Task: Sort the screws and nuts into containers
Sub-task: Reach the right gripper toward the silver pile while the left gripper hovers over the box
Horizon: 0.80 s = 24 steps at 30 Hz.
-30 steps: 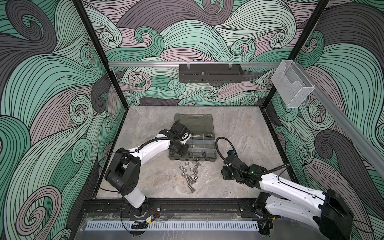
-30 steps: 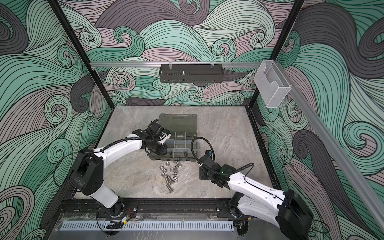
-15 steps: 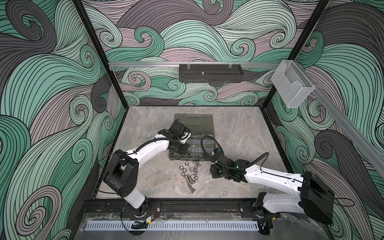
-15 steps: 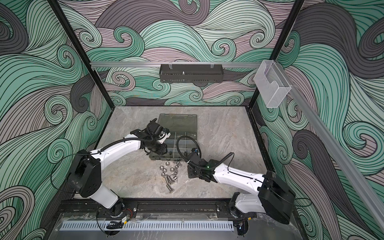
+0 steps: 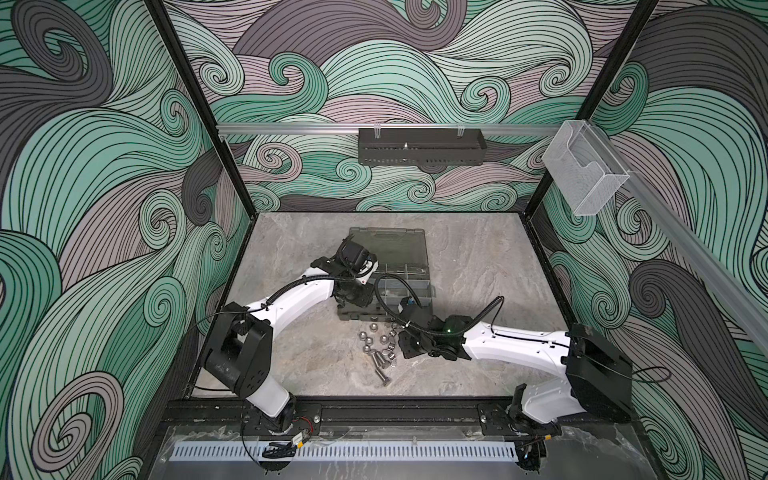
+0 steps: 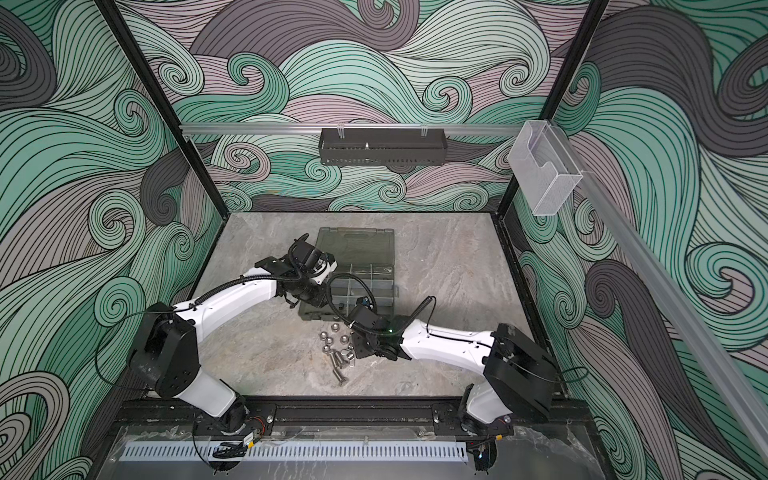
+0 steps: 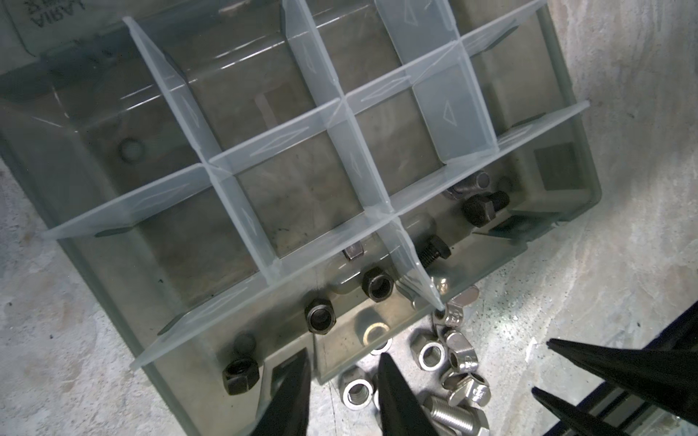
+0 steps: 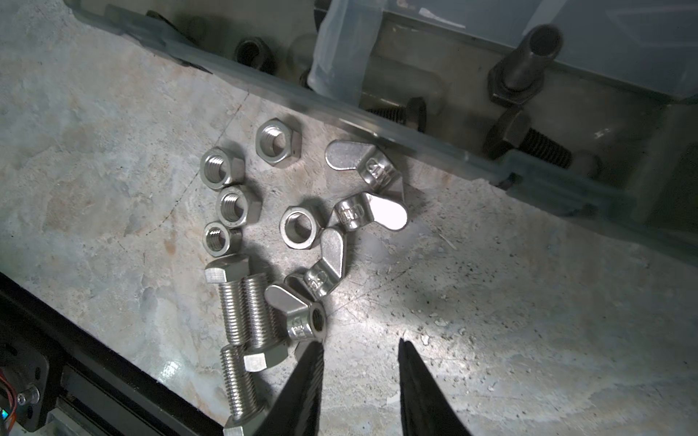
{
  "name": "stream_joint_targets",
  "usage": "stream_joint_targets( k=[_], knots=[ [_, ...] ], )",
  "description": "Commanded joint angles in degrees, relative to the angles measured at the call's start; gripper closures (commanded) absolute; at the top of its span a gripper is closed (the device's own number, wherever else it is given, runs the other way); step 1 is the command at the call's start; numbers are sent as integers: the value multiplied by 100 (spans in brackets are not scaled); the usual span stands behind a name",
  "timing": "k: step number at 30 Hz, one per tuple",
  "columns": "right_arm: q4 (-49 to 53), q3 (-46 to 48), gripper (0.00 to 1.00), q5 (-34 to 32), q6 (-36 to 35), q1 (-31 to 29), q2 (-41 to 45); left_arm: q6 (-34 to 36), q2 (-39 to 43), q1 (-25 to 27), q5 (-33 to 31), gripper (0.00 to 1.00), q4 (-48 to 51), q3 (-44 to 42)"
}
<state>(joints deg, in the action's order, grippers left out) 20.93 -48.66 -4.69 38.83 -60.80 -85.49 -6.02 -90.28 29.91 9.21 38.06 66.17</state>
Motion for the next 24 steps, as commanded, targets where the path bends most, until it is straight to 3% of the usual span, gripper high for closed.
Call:
stream_joint_targets(
  k=[1,24],
  knots=[
    [-2,-234,66,131,-171,-45,-249,-63,213,-134,-77,66,-11,-43],
    [418,-1295,66,-206,-194,-122,-1535,-109,237,-407,45,65,-75,-69]
  ],
)
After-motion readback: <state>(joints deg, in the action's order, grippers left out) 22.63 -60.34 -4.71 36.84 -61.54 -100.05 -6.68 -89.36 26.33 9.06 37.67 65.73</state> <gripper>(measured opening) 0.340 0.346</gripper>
